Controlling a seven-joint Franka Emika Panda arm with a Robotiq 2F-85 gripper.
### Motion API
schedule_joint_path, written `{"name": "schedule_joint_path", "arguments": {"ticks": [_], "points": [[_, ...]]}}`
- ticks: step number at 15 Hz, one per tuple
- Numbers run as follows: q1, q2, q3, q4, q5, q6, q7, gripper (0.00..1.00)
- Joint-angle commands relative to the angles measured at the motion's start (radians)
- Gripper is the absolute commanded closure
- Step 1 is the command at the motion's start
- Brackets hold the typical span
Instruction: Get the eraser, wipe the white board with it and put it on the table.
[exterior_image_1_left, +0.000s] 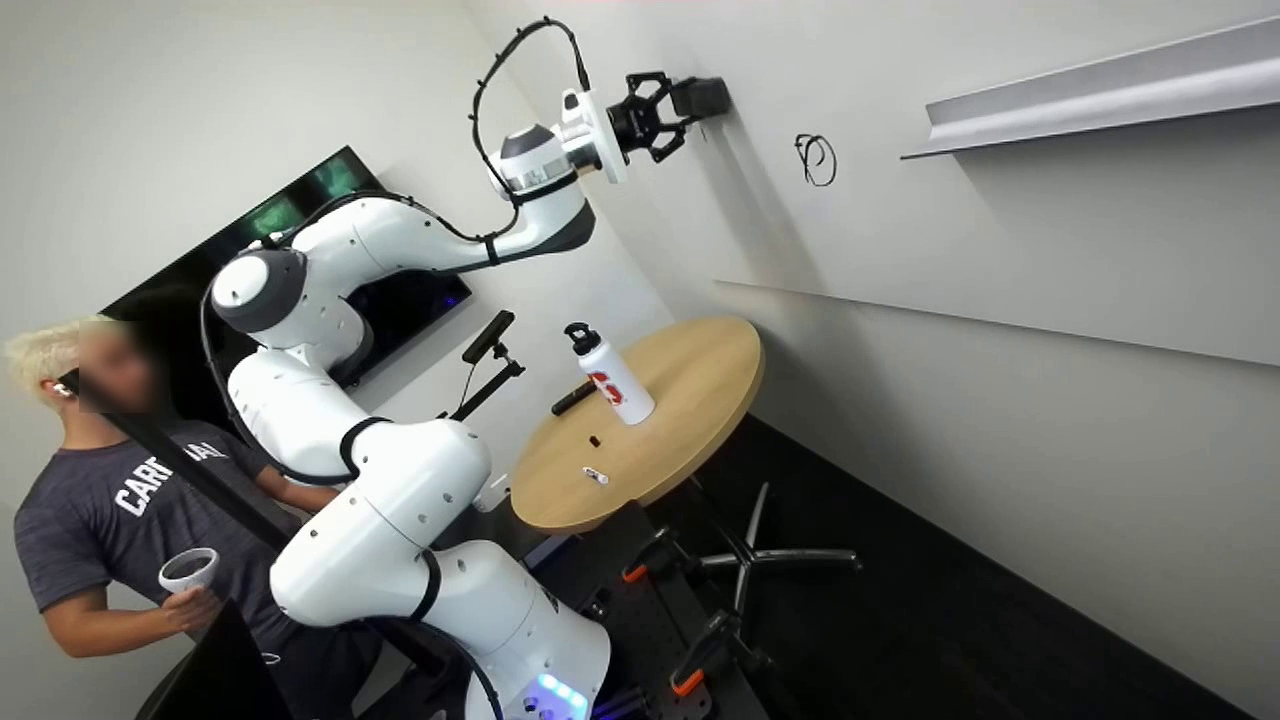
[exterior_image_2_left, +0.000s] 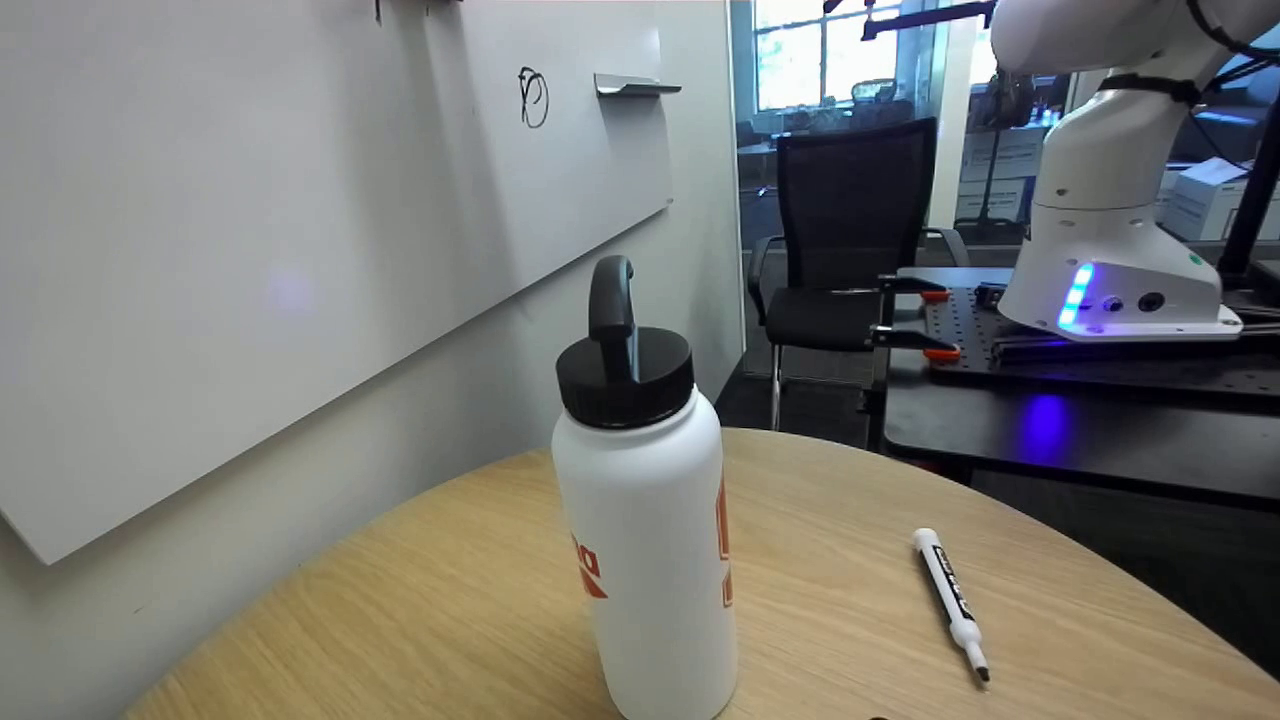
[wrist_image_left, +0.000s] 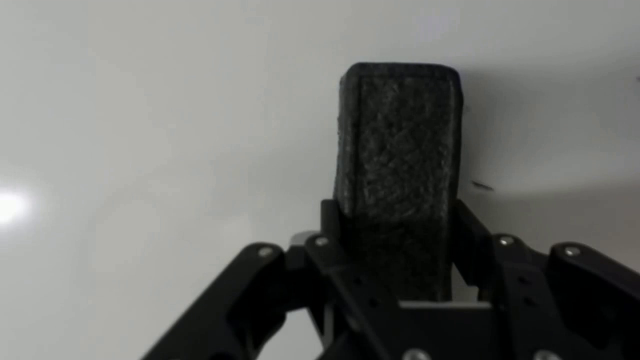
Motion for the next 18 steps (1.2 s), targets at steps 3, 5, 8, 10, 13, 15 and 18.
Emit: {"name": "schedule_joint_path", "arguments": {"ticks": [3, 5, 8, 10, 13, 15, 18], "points": [[-0.041, -0.004, -0.095, 0.003, 0.080, 0.034, -0.059, 0.71], [-0.053, 0.043, -0.049, 0.007, 0.101, 0.073, -0.068, 0.71], [-0.055, 0.075, 0.005, -0.005, 0.150, 0.110, -0.077, 0.71], [-0.052, 0.084, 0.035, -0.022, 0.182, 0.129, -0.086, 0.71], [-0.050, 0.106, 0.095, -0.046, 0.222, 0.157, -0.095, 0.71], [-0.058, 0.134, 0.154, -0.055, 0.235, 0.169, -0.123, 0.71], [-0.087, 0.176, 0.247, -0.060, 0.240, 0.158, -0.178, 0.71]]}}
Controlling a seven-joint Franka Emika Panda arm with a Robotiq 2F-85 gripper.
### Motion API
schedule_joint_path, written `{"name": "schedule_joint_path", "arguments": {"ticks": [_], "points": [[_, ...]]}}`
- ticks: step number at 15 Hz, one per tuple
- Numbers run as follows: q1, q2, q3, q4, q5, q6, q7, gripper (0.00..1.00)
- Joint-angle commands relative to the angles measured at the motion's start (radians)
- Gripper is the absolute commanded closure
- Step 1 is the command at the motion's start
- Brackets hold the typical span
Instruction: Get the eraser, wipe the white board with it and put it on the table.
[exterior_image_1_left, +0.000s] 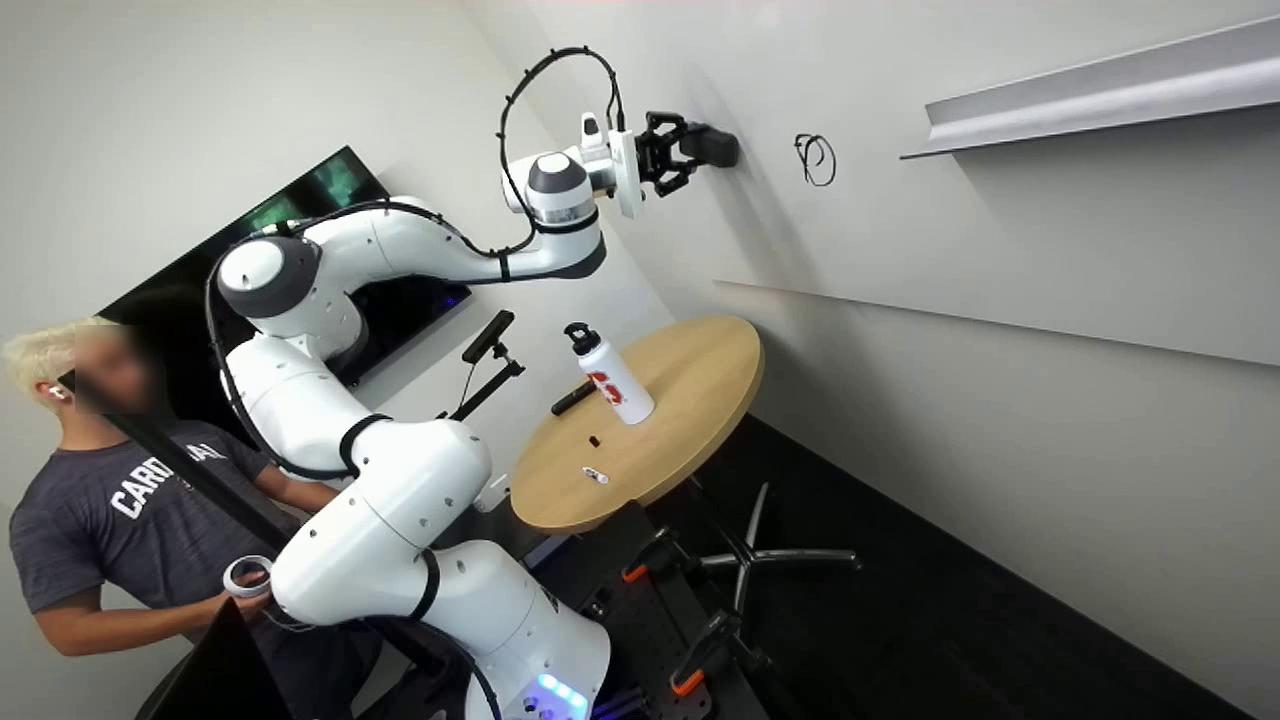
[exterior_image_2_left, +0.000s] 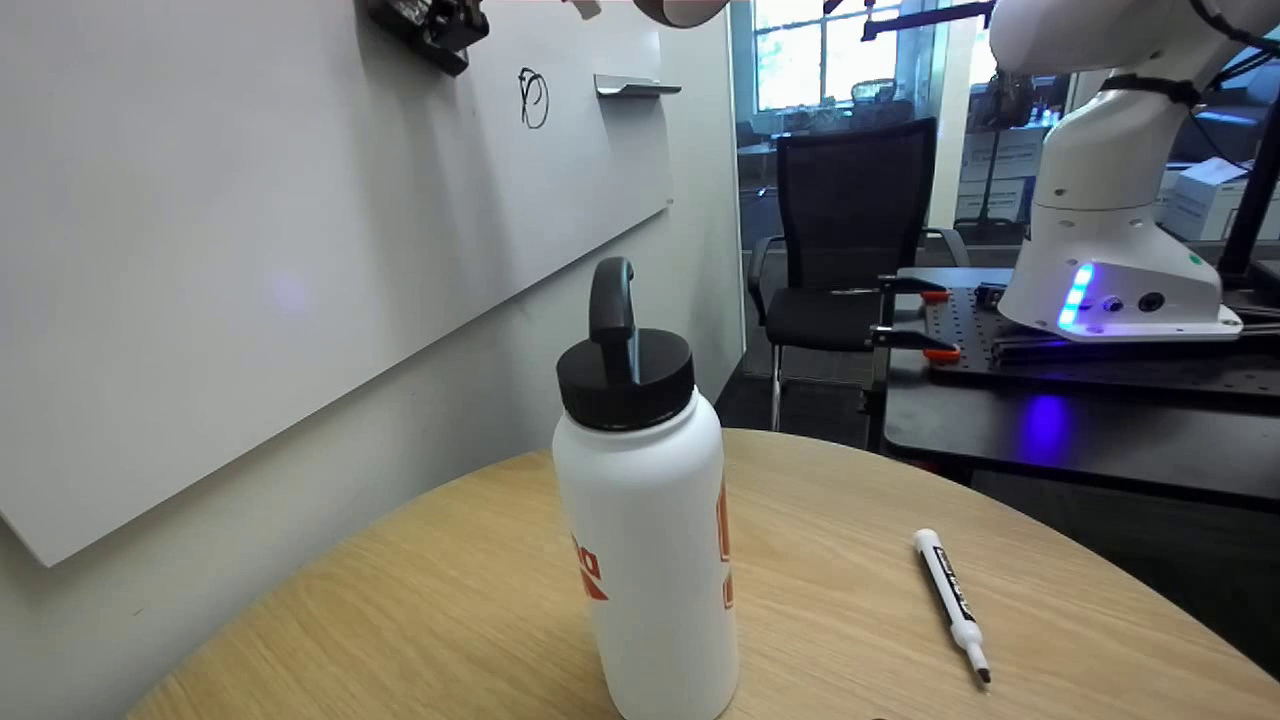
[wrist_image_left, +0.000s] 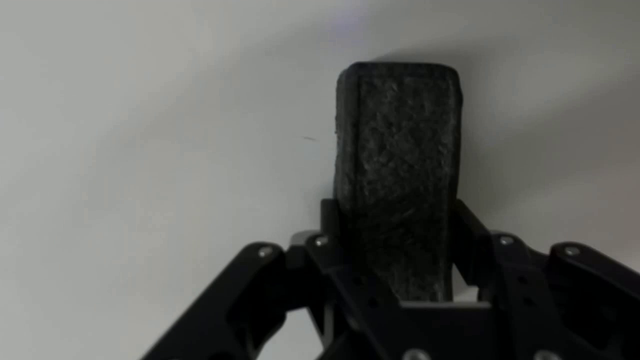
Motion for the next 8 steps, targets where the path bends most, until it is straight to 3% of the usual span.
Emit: {"name": "schedule_joint_path", "arguments": {"ticks": [1, 4, 6, 8], "points": [[-0.054, 0.096, 0.104, 0.001, 0.009, 0.021, -0.112, 0.71], [-0.031, 0.124, 0.098, -0.011, -0.010, -0.040, -0.184, 0.71], [0.064, 0.163, 0.004, -0.033, -0.034, -0.129, -0.257, 0.71], [0.203, 0.228, -0.113, -0.054, -0.068, -0.245, -0.350, 0.71]]}}
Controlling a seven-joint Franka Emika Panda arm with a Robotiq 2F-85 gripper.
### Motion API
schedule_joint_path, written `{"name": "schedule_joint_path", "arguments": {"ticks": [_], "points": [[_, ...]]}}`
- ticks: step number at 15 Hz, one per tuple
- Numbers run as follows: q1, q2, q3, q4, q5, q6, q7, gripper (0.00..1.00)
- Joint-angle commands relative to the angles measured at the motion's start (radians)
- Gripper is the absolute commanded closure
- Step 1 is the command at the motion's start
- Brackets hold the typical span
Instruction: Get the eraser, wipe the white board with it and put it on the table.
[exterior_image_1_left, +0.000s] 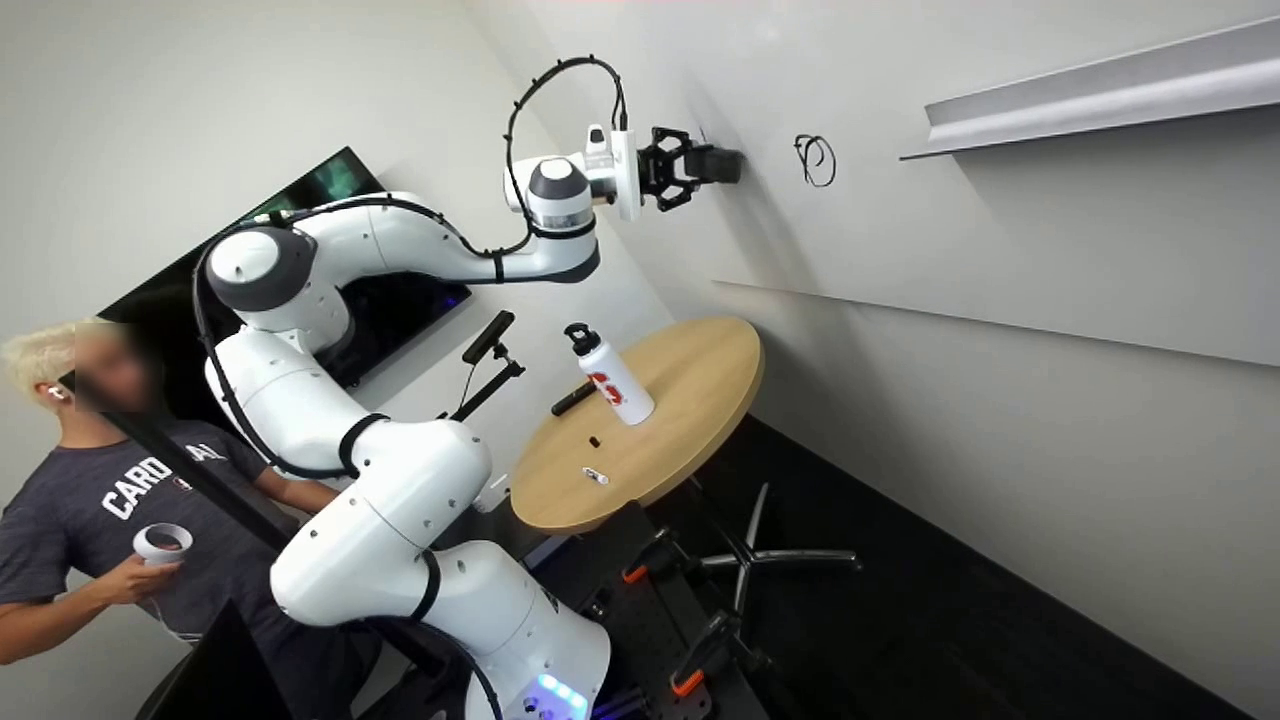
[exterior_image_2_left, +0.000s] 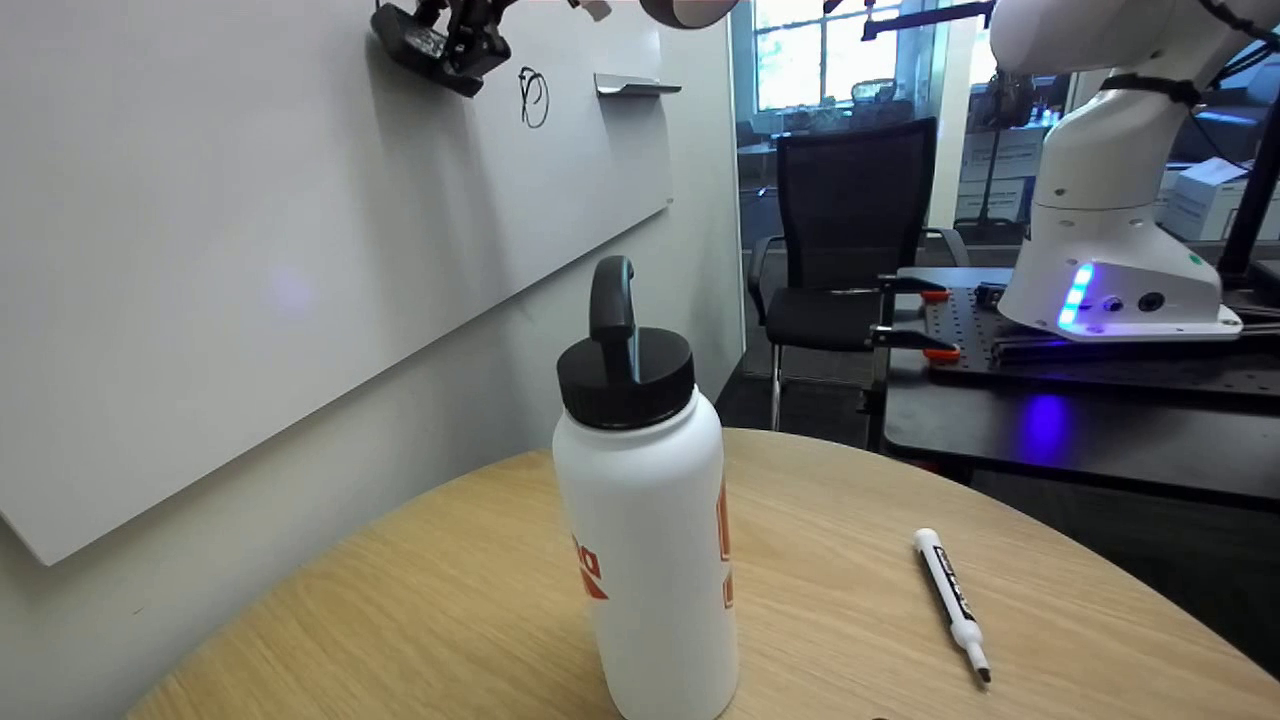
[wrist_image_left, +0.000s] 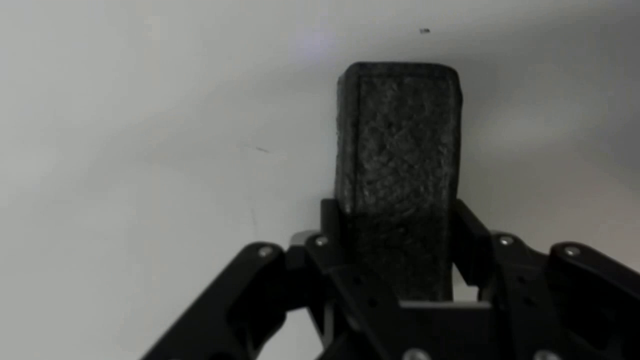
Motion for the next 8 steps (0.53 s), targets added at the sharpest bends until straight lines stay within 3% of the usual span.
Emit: {"name": "schedule_joint_path", "arguments": {"ticks": [1, 3, 8], "points": [[0.248, 0.212, -0.177, -0.046, -0.076, -0.200, -0.203, 0.71], [0.393, 0.285, -0.273, -0.050, -0.096, -0.283, -0.266, 0.71], [0.778, 0.354, -0.537, -0.125, 0.156, -0.355, -0.570, 0.71]]}}
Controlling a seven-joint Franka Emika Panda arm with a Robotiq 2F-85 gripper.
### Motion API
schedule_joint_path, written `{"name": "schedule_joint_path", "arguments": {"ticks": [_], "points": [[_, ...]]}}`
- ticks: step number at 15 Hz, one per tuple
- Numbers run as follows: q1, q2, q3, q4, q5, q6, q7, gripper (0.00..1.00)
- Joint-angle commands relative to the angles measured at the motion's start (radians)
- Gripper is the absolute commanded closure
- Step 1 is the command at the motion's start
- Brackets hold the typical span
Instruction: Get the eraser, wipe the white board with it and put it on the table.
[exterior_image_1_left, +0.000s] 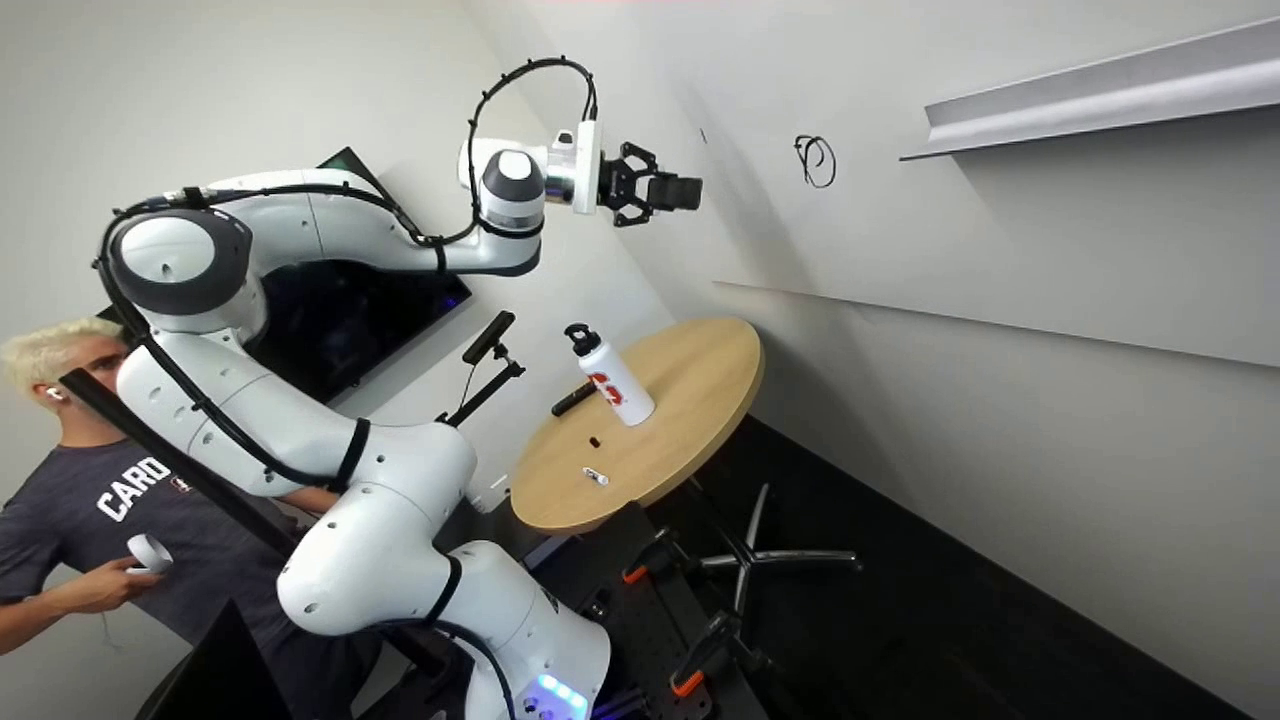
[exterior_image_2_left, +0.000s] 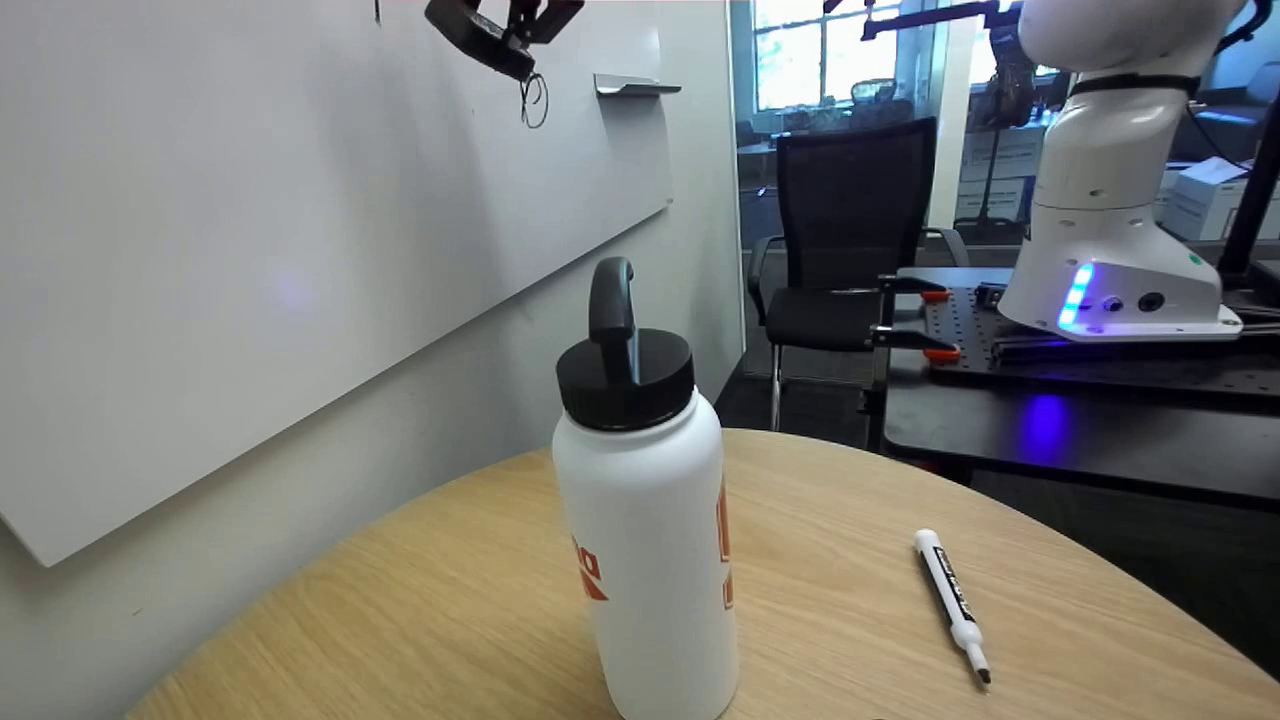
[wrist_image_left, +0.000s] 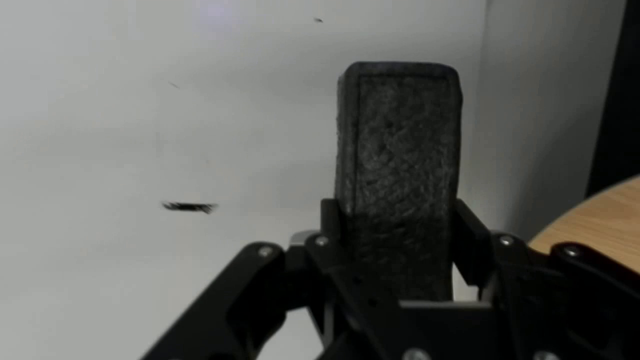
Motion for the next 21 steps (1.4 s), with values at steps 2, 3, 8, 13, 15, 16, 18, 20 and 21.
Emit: {"name": "schedule_joint_path", "arguments": {"ticks": [2, 3, 8, 13, 15, 16, 18, 20, 21], "points": [[0.352, 0.063, -0.259, -0.013, 0.237, -0.187, -0.335, 0.71], [0.368, 0.102, -0.292, -0.025, 0.030, -0.118, -0.123, 0.46], [0.486, 0.103, -0.382, -0.021, 0.103, -0.174, -0.223, 0.71], [0.701, 0.313, -0.524, -0.022, 0.022, -0.310, -0.059, 0.71], [0.797, 0.426, -0.574, -0.002, 0.027, -0.323, -0.011, 0.71], [0.839, 0.470, -0.600, 0.010, 0.050, -0.320, -0.016, 0.71], [0.909, 0.562, -0.642, 0.035, 0.067, -0.275, -0.010, 0.71], [0.943, 0.518, -0.676, -0.006, 0.076, -0.278, -0.033, 0.71], [0.963, 0.549, -0.689, 0.005, 0.078, -0.276, -0.034, 0.46]]}}
